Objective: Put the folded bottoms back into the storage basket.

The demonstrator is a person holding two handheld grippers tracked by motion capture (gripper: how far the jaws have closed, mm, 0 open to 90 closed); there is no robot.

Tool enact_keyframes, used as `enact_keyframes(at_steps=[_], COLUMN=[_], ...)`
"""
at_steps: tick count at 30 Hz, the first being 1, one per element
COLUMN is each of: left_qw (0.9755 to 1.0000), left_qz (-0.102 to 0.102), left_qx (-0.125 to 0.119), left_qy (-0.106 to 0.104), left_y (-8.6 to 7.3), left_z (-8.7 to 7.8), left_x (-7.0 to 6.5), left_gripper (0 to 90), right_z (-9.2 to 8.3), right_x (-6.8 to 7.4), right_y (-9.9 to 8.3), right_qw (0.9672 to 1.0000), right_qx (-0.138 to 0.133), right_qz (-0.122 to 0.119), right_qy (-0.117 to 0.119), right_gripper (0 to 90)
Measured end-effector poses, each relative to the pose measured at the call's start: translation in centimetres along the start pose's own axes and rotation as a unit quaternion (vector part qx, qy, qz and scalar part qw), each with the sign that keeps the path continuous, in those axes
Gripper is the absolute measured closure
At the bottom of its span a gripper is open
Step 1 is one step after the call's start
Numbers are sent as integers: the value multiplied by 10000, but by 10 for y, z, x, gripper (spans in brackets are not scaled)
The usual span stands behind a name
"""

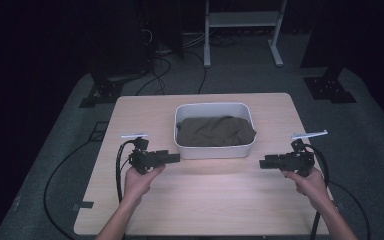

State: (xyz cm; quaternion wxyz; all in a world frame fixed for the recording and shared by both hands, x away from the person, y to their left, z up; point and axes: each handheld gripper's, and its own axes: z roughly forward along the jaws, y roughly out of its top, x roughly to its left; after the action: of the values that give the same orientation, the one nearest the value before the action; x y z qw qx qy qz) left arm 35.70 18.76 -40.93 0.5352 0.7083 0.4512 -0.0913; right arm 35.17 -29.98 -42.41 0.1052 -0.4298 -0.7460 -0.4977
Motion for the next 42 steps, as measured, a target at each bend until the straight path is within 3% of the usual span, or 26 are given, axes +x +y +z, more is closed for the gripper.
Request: enact_keyframes(at_steps=[31, 42], left_qw=[9998, 9997], left_qz=[-161, -186], left_qx=[19, 16], left_qy=[106, 137], left_y=[-33, -41], left_z=[-12, -16], left_x=[12, 14], left_gripper=[105, 106], right_z=[-13, -15], right_x=[-15, -17], right_y=[-36, -46], right_qw=[9994, 9993], right_qx=[-115, -95], right_qz=[329, 346], right_qy=[-13, -70], right_gripper=[329, 327])
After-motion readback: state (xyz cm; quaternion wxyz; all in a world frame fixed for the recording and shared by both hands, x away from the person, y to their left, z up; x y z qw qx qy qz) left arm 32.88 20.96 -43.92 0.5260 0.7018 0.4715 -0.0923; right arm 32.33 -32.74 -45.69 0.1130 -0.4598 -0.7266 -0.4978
